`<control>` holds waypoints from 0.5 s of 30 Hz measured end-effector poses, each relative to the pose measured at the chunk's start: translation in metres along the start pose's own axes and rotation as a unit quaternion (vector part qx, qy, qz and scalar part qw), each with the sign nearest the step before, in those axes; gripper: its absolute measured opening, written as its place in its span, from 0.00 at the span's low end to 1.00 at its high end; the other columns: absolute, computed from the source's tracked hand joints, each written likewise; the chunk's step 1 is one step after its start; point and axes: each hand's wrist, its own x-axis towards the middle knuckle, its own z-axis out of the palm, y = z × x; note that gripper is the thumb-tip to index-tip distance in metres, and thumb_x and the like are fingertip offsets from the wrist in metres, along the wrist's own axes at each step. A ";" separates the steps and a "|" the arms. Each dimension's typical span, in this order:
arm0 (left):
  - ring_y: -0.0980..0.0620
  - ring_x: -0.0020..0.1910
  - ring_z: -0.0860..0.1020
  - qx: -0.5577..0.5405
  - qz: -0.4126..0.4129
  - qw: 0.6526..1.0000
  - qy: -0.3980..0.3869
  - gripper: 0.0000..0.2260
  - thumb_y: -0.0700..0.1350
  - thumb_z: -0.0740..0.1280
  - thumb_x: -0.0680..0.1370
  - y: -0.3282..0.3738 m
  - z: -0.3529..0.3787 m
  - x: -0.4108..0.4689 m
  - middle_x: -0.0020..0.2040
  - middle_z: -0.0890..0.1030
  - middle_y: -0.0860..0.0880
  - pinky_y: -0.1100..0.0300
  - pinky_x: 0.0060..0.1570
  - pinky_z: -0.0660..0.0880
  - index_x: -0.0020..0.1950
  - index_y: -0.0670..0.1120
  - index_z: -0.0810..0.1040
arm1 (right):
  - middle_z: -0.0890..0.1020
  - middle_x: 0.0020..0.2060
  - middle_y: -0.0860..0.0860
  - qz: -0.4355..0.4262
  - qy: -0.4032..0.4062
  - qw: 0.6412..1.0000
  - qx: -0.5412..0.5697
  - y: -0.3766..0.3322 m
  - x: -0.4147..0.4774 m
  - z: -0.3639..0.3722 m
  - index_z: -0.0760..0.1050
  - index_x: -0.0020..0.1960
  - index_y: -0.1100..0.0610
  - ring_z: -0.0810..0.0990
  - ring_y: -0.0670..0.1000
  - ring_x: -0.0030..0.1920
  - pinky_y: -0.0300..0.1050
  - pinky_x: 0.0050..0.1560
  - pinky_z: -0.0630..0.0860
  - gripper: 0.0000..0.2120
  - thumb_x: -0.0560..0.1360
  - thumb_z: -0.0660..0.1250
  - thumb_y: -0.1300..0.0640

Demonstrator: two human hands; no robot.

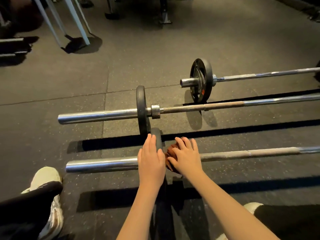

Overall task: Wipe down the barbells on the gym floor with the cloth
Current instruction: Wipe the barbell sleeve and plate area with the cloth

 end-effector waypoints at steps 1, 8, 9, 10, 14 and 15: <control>0.57 0.75 0.55 -0.003 -0.005 1.000 0.007 0.22 0.44 0.53 0.83 0.002 0.001 -0.003 0.78 0.58 0.51 0.51 0.75 0.54 0.78 0.47 0.57 | 0.81 0.59 0.53 -0.001 -0.003 1.000 0.012 -0.004 -0.009 0.002 0.83 0.52 0.52 0.76 0.58 0.61 0.60 0.63 0.71 0.17 0.68 0.74 0.43; 0.56 0.75 0.58 0.014 -0.020 0.999 0.044 0.25 0.50 0.49 0.80 0.006 0.005 -0.006 0.77 0.61 0.52 0.48 0.74 0.56 0.77 0.48 0.59 | 0.77 0.62 0.52 -0.069 0.038 0.996 -0.029 0.008 -0.003 -0.004 0.84 0.52 0.51 0.70 0.58 0.65 0.61 0.70 0.60 0.15 0.71 0.70 0.44; 0.56 0.75 0.59 0.016 -0.021 0.999 0.044 0.25 0.50 0.49 0.80 0.006 0.005 -0.005 0.77 0.61 0.52 0.48 0.74 0.56 0.77 0.48 0.60 | 0.73 0.67 0.52 -0.073 0.024 0.996 -0.036 0.004 0.003 -0.009 0.83 0.55 0.52 0.67 0.57 0.67 0.59 0.71 0.57 0.16 0.74 0.65 0.43; 0.56 0.75 0.59 0.016 -0.022 0.999 0.043 0.25 0.50 0.49 0.80 0.007 0.005 -0.005 0.77 0.61 0.52 0.48 0.74 0.56 0.77 0.48 0.59 | 0.70 0.68 0.52 -0.079 0.021 0.996 -0.042 0.000 0.007 -0.012 0.81 0.59 0.52 0.65 0.57 0.68 0.56 0.69 0.57 0.18 0.77 0.61 0.44; 0.57 0.75 0.58 0.008 -0.024 0.999 0.048 0.25 0.50 0.50 0.80 0.005 0.005 -0.005 0.77 0.61 0.53 0.48 0.75 0.56 0.77 0.49 0.59 | 0.67 0.71 0.53 -0.104 0.025 0.992 -0.071 0.001 0.004 -0.007 0.76 0.65 0.55 0.62 0.58 0.72 0.57 0.71 0.52 0.22 0.78 0.61 0.43; 0.57 0.75 0.58 0.007 -0.024 0.999 0.049 0.25 0.49 0.50 0.80 0.004 0.006 -0.005 0.77 0.61 0.53 0.48 0.75 0.56 0.77 0.49 0.60 | 0.67 0.73 0.54 -0.107 0.030 0.992 -0.066 0.005 0.000 -0.001 0.77 0.65 0.55 0.60 0.59 0.75 0.59 0.73 0.47 0.22 0.77 0.63 0.43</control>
